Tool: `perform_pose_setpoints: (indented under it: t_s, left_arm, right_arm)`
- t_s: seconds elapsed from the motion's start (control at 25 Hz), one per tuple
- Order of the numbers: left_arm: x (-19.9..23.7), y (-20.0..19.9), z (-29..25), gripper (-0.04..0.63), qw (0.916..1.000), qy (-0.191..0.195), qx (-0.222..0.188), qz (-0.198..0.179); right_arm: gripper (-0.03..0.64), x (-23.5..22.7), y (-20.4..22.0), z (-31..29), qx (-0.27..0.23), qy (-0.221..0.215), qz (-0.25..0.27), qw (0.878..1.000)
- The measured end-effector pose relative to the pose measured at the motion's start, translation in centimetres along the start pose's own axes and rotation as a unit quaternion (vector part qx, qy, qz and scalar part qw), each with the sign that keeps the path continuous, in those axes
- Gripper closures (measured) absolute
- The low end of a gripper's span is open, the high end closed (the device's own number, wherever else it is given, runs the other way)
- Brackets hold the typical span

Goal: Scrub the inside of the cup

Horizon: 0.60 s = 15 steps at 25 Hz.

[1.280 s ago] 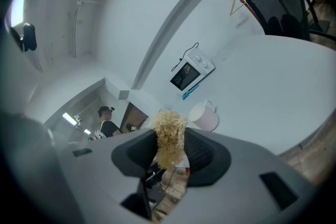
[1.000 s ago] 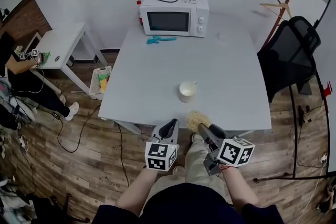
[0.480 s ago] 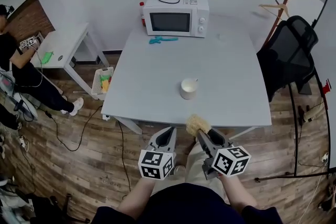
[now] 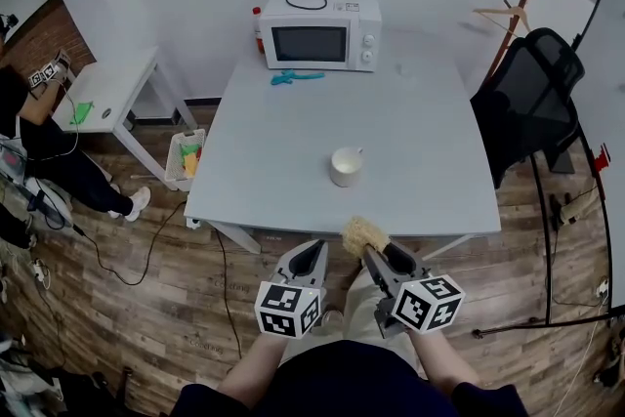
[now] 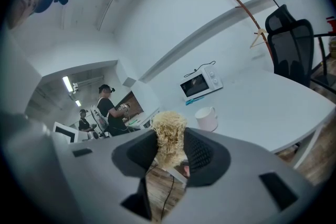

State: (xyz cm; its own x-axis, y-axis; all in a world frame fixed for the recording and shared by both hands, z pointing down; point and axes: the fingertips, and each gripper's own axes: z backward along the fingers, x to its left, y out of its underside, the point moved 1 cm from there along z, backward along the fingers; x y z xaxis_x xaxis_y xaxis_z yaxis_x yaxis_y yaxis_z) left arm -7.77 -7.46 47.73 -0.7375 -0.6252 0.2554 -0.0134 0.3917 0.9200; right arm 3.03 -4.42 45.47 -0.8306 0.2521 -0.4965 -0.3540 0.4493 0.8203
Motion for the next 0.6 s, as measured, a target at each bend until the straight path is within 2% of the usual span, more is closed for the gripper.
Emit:
perform_pose_setpoints:
  t_s: [0.6]
  left_arm:
    - [0.0, -0.17, 0.43, 0.578, 0.9999, 0.008, -0.002, 0.006]
  right_arm:
    - [0.46, 0.59, 0.43, -0.41, 0.008, -0.006, -0.001, 1.0]
